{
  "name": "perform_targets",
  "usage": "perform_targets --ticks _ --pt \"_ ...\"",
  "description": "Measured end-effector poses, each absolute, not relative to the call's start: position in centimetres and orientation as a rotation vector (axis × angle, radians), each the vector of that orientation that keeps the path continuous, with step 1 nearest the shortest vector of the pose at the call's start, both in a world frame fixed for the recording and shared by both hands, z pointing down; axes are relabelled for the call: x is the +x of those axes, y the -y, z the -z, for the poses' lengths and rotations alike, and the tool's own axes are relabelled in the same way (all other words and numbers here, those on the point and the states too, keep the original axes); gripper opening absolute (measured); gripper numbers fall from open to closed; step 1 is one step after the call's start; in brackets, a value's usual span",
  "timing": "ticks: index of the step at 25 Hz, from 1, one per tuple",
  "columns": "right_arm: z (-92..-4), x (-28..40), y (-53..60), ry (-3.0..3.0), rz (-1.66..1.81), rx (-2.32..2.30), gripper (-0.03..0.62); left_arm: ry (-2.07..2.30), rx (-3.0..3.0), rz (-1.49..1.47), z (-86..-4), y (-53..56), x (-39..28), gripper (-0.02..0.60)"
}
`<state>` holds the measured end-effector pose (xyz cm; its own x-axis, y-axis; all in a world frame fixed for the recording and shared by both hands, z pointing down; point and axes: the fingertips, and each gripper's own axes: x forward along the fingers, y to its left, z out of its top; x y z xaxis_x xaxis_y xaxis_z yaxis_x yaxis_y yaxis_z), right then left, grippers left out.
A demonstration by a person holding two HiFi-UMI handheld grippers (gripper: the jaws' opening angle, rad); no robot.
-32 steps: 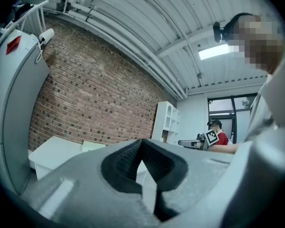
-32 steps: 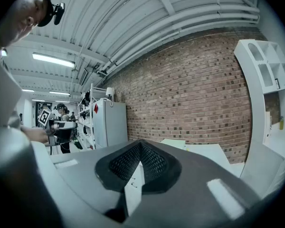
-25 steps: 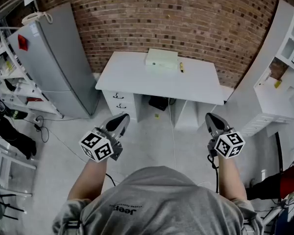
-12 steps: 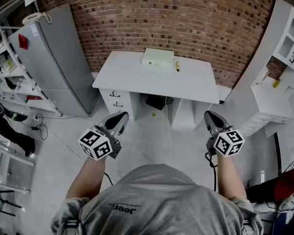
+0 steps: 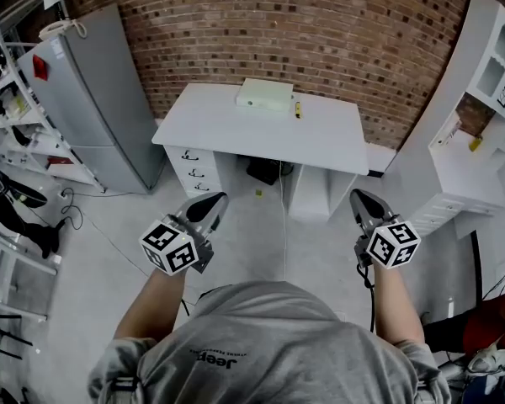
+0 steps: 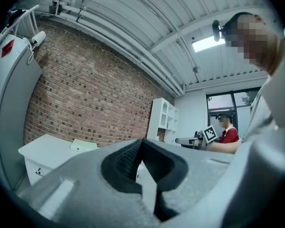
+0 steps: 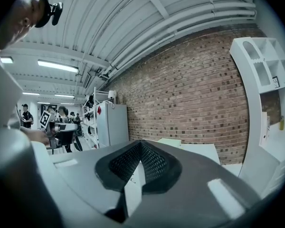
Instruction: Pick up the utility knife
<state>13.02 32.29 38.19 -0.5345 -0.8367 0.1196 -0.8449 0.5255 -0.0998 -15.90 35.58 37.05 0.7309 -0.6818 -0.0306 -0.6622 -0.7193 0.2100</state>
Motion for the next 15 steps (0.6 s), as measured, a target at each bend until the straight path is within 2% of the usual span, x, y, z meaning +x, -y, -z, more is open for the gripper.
perform_targets --ticks 8,15 --pt "-39.4 13.3 -29.3 2.7 -0.271 1.459 0.009 1.087 2.717 0.154 -37.7 -32.3 -15.5 -0.003" --pt "-40.3 10.7 -22.1 2.662 -0.269 1.488 0.009 1.003 2.733 0.166 -39.0 -24.3 -17.4 -0.003"
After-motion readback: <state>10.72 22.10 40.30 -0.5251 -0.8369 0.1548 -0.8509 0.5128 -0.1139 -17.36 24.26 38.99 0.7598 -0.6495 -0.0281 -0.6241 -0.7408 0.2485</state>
